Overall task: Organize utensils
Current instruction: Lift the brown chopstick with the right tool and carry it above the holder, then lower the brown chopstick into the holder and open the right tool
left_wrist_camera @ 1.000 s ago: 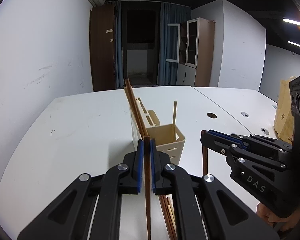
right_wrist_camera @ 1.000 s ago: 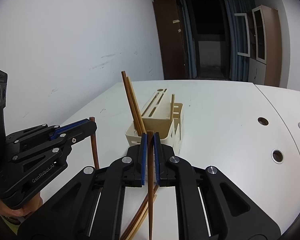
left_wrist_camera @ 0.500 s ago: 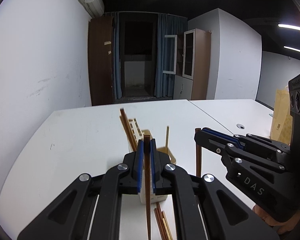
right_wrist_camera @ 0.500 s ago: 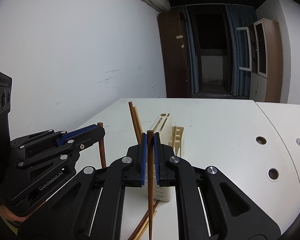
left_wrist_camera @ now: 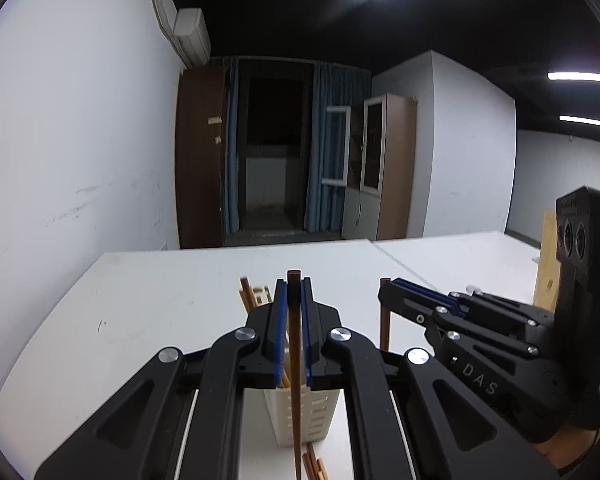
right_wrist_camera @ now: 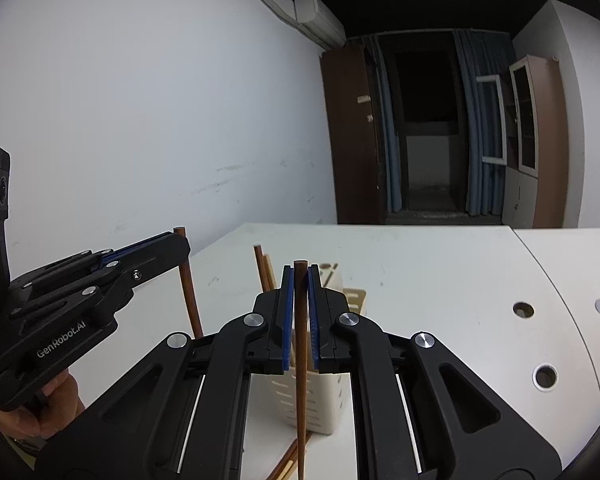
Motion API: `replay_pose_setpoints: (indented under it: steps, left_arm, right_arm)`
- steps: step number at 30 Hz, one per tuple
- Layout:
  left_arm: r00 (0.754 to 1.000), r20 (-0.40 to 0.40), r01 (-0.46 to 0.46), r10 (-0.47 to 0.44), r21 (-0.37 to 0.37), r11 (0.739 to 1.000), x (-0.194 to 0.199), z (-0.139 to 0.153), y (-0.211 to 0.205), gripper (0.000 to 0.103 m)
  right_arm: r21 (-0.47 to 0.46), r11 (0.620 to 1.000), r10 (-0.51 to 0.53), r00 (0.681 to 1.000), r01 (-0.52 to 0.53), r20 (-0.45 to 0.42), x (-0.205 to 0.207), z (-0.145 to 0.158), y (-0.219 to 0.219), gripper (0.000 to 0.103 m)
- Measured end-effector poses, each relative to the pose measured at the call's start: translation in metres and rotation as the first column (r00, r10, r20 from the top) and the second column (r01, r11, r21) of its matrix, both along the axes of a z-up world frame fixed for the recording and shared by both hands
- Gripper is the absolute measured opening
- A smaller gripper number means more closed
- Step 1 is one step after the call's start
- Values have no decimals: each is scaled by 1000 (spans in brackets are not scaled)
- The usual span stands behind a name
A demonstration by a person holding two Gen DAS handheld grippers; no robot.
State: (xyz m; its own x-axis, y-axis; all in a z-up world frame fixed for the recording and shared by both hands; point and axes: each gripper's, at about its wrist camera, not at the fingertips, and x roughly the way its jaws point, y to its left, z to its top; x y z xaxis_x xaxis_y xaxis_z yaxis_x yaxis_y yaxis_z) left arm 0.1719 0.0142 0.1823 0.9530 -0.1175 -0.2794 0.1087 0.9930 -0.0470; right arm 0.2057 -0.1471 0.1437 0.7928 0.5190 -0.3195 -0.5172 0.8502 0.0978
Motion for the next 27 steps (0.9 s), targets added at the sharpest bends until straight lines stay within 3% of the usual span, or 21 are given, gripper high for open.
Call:
replay_pose_setpoints:
  steps: [6, 9, 14, 23, 27]
  left_arm:
    - [991, 129, -42, 46, -36, 998, -18, 14, 2, 6]
    - [976, 205, -76, 76, -12, 997, -28, 21, -2, 6]
    - [959, 269, -87, 89, -22, 996, -41, 25, -8, 6]
    - [873, 462, -161, 153, -22, 987, -72, 33, -19, 6]
    - [853, 497, -164, 158, -32, 986, -76, 34, -21, 6]
  right_arm:
    - [14, 1000, 9, 994, -11, 105, -9, 14, -1, 6]
    - [-7, 1000, 7, 989, -6, 145, -11, 15, 3, 6]
    - [33, 999, 31, 984, -37, 177, -8, 20, -1, 6]
    - [174, 981, 17, 938, -82, 347, -25, 28, -28, 6]
    - [225, 970, -4, 926, -88, 378, -23, 30, -34, 6]
